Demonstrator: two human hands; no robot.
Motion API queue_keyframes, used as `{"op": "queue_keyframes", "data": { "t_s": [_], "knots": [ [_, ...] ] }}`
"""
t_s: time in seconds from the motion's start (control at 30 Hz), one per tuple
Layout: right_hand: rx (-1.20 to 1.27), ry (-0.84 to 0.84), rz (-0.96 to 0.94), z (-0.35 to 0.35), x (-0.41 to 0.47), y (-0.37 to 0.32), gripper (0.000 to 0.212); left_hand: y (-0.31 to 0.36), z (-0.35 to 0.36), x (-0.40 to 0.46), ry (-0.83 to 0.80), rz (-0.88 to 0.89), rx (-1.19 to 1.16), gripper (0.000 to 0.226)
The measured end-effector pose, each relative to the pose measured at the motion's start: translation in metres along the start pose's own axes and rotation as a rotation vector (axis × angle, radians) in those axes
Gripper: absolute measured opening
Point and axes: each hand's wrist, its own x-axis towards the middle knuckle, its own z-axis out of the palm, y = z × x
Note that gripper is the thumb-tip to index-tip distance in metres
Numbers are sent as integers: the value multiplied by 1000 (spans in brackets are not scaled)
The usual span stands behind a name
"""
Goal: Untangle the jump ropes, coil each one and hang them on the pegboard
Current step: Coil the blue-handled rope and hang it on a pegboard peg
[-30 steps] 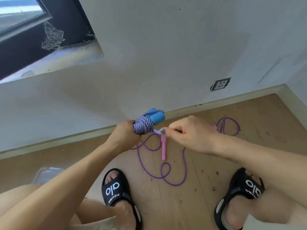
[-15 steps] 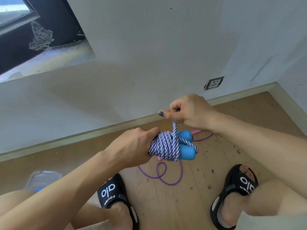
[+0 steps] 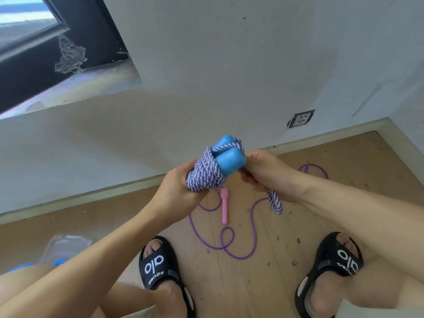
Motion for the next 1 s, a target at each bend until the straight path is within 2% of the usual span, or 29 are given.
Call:
{"op": "queue_keyframes", "data": {
  "t_s": [0.17, 0.27, 0.47, 0.57, 0.67, 0.83, 1.0],
  "knots": [
    [-12, -82, 8, 5, -8, -2, 37, -13, 1, 10, 136, -298, -228, 23],
    [-74, -115, 9, 7, -12, -6, 39, -21, -2, 15, 157, -378, -211, 19],
    [-548, -26, -198, 11, -29, -11, 36, -27, 7, 16, 83, -382, 65, 16],
    [-622, -28, -368, 11, -33, -14, 35, -30, 5, 17, 76, -341, 240, 15],
    [-665, 43, -506, 5, -27, -17, 37, -30, 8, 17, 60, -275, 348, 15],
    [-618, 107, -483, -4, -3, -10, 34, -25, 16, 11, 10, -161, 515, 18],
    [-578, 106, -380, 2, 3, 1, 33, -17, 19, 7, -21, -57, 640, 41]
  ]
}}
